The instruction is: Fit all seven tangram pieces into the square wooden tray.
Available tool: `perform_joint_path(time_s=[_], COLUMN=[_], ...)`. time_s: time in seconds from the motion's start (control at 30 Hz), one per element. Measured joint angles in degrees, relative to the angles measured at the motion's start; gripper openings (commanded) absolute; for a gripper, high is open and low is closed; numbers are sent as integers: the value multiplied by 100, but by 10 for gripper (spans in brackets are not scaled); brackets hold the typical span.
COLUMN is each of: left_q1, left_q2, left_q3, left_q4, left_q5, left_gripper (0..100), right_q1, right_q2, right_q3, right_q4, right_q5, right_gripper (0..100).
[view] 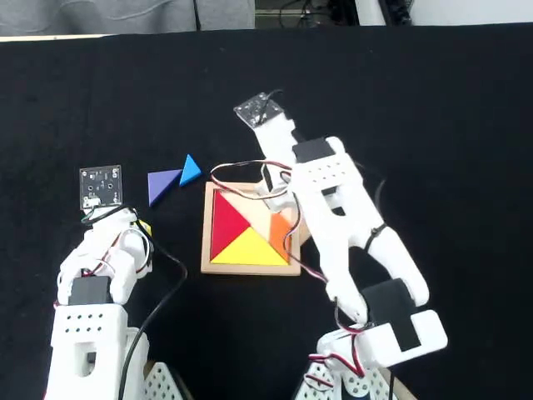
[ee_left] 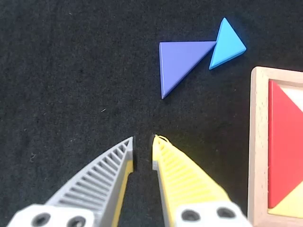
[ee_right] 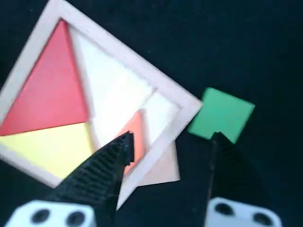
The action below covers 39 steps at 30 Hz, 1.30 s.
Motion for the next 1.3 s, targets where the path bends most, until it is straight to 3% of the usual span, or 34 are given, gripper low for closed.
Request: perform_joint_path(time_s=[0.17,0.57,0.73,0.97,1.3], left_q1=[0,-44,-220,-9,123], left_q2=[0,9,290,2031,5934], left_q3=[0,193,-756,-2699,-5292], left_q4=[0,-334,229,316,431], left_q5=[0,0,0,-369,-668], left_gripper=[80,98,158,163,167], right_q1=[422,404,413,413,440], right_q2=[-9,-9,-9,-9,-9], right_q3=[132,633,721,1371,1371], right_q4=[-70,-105,-501,-1301,-1468], right_q5=[-9,-9,-9,-44,-290], right_gripper=[261,261,261,261,261])
